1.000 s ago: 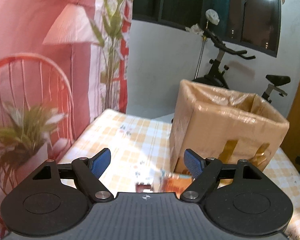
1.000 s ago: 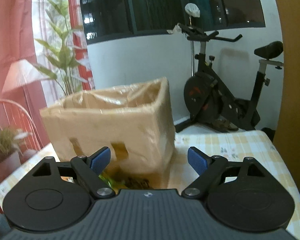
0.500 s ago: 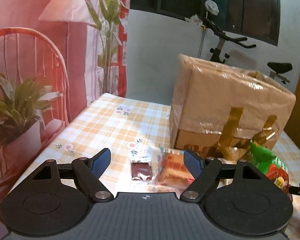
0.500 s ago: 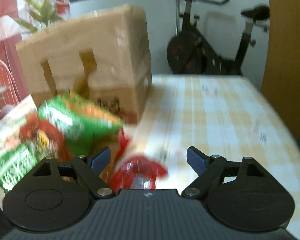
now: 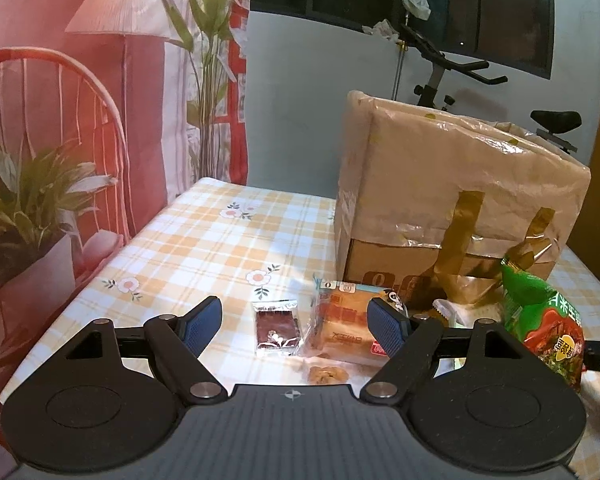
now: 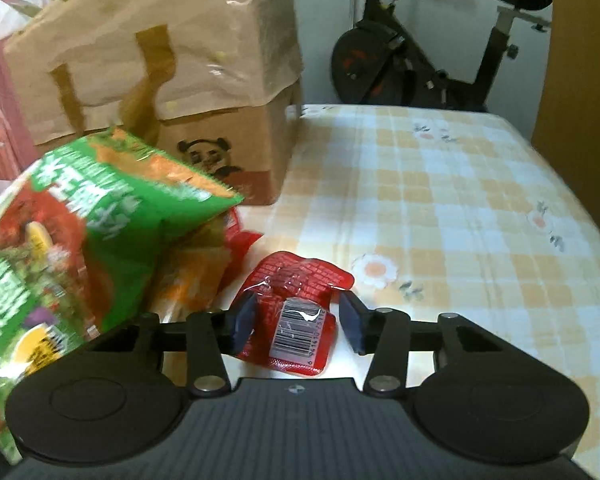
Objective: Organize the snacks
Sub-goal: 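Lower the left tool onto the wrapped bread pack while the right tool lowers onto the red packet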
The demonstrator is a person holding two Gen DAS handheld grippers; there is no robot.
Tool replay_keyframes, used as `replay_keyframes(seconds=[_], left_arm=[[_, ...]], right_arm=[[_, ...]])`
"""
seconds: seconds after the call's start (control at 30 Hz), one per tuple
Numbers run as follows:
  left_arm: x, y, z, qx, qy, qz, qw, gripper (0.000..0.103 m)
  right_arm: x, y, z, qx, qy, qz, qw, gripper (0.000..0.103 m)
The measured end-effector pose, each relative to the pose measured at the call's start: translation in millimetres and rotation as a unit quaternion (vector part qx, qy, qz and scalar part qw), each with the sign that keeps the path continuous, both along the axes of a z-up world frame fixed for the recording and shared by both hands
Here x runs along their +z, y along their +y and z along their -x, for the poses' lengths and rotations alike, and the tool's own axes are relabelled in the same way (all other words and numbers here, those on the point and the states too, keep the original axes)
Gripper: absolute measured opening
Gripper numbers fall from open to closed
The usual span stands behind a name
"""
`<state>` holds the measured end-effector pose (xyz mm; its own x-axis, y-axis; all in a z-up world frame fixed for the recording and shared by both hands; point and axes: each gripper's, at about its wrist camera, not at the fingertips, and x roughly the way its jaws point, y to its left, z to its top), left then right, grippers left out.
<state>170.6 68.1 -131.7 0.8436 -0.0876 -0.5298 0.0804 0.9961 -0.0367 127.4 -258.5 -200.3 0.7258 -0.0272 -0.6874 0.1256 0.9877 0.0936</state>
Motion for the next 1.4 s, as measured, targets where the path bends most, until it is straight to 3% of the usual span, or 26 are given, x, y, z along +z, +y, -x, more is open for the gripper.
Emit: replay_keyframes(seconds=[0.07, 0.2, 0.57, 0.63, 0.7, 0.8, 0.97, 1.2, 1.33, 1.4], left_arm=[[-1.2, -1.3, 0.3, 0.000, -0.001, -0.003, 1.0000, 0.082], [-3.2, -3.8, -2.2, -0.005, 0.003, -0.004, 1.0000, 0.081], [-13.9, -4.6, -4.2, -0.006, 0.014, -0.005, 0.9999, 0.082], [-17.2, -3.3, -5.5, -0.004, 0.020, -0.002, 0.9998, 0.082], [-21.0, -3.4, -7.3, 0.000, 0.026, -0.001, 0.9997, 0.082], [-25.8, -3.7, -8.3, 0.005, 0.034, 0.002, 0.9994, 0.082], [-34.6, -5.0, -7.2, 0.009, 0.048, 0.009, 0.9988, 0.082], [-37.8, -9.1, -15.4, 0.006, 0.053, 0.014, 0.9985, 0.082], [-36.9, -17.6, -37.4, -0.040, 0.050, 0.036, 0.9973, 0.083], [-41.1, -26.4, -51.6, -0.059, 0.051, 0.026, 0.9966, 0.083]], right_arm=[[0.7, -0.4, -2.7, -0.009, -0.003, 0.005, 1.000, 0.050], [4.0, 3.7, -4.8, -0.007, -0.015, 0.010, 1.000, 0.067], [-11.0, 14.5, -27.2, -0.028, -0.001, 0.044, 0.999, 0.076], [-12.5, 13.3, -26.1, -0.028, -0.008, 0.044, 0.999, 0.076], [-12.4, 13.2, -22.7, -0.022, -0.015, 0.045, 0.999, 0.065], [-12.7, 15.2, -17.4, -0.017, -0.026, 0.046, 0.998, 0.058], [-9.3, 26.1, -4.3, 0.000, -0.053, 0.060, 0.997, 0.056], [-9.6, 26.4, -7.5, 0.004, -0.052, 0.060, 0.997, 0.056], [-9.4, 25.0, -8.0, 0.002, -0.052, 0.057, 0.997, 0.056], [-9.7, 24.0, -8.5, 0.001, -0.052, 0.056, 0.997, 0.056]])
